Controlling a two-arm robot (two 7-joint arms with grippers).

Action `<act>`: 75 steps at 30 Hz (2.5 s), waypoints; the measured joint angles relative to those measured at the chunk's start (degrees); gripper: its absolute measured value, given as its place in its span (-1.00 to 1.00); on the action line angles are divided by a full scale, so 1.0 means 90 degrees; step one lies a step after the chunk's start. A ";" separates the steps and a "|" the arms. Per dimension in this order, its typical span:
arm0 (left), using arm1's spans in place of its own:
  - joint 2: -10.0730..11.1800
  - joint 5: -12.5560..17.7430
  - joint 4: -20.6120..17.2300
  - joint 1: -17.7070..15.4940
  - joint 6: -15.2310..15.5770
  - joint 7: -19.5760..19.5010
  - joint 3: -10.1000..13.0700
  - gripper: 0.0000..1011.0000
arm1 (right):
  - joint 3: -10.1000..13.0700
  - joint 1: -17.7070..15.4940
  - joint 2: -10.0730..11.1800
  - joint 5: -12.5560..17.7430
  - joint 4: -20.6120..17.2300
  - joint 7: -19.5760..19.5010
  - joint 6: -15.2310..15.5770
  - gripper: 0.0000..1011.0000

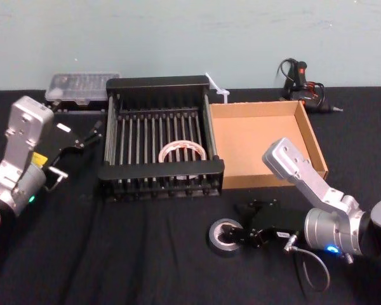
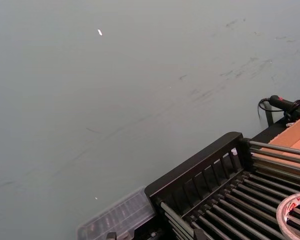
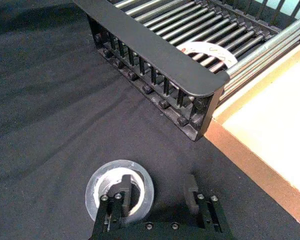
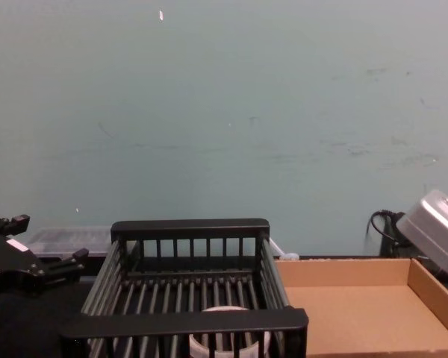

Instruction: Pick up the white tape and place it into the black box , Pick up the silver tape and place it into the brown box.

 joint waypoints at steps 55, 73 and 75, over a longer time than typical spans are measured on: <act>0.0000 0.0000 0.0000 0.0000 0.0000 0.0000 0.0000 0.98 | 0.0579 -0.0116 0.0114 0.0362 -0.0171 -0.0264 -0.0014 -0.69; 0.0000 0.0000 0.0000 0.0000 0.0000 0.0000 0.0000 0.98 | 0.1161 0.0280 -0.0337 0.0470 0.0377 -0.0960 0.0023 -0.69; 0.0000 0.0000 0.0000 0.0000 0.0000 0.0000 0.0000 0.98 | 0.1216 0.0350 -0.0426 0.0473 0.0487 -0.1029 0.0035 -0.69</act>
